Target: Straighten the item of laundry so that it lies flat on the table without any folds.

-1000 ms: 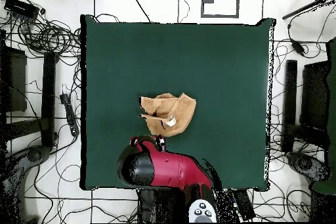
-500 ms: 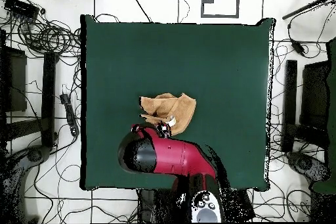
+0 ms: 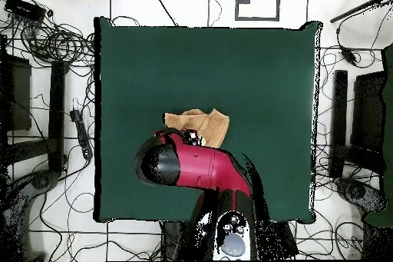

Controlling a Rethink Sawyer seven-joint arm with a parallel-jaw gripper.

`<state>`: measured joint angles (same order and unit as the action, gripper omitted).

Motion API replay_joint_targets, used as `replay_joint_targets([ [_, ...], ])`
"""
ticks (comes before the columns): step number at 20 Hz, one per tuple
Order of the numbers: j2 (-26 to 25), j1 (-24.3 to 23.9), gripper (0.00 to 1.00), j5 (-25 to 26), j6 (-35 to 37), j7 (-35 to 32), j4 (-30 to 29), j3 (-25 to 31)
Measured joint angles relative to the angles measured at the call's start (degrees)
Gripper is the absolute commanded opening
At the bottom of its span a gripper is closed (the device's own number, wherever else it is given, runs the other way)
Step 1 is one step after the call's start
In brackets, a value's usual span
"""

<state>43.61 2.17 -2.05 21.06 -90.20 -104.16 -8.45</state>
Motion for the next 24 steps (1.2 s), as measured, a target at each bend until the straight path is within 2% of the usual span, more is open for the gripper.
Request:
replay_joint_targets([
  [6, -1.93, 2.62, 1.00, -3.75, 1.37, -0.63, 3.31, -2.83],
  [12, -3.83, 5.40, 1.00, -8.21, 1.37, -4.46, 4.12, -5.60],
  [24, -7.78, 5.39, 1.00, -6.36, 1.37, -5.04, 5.77, -5.93],
])
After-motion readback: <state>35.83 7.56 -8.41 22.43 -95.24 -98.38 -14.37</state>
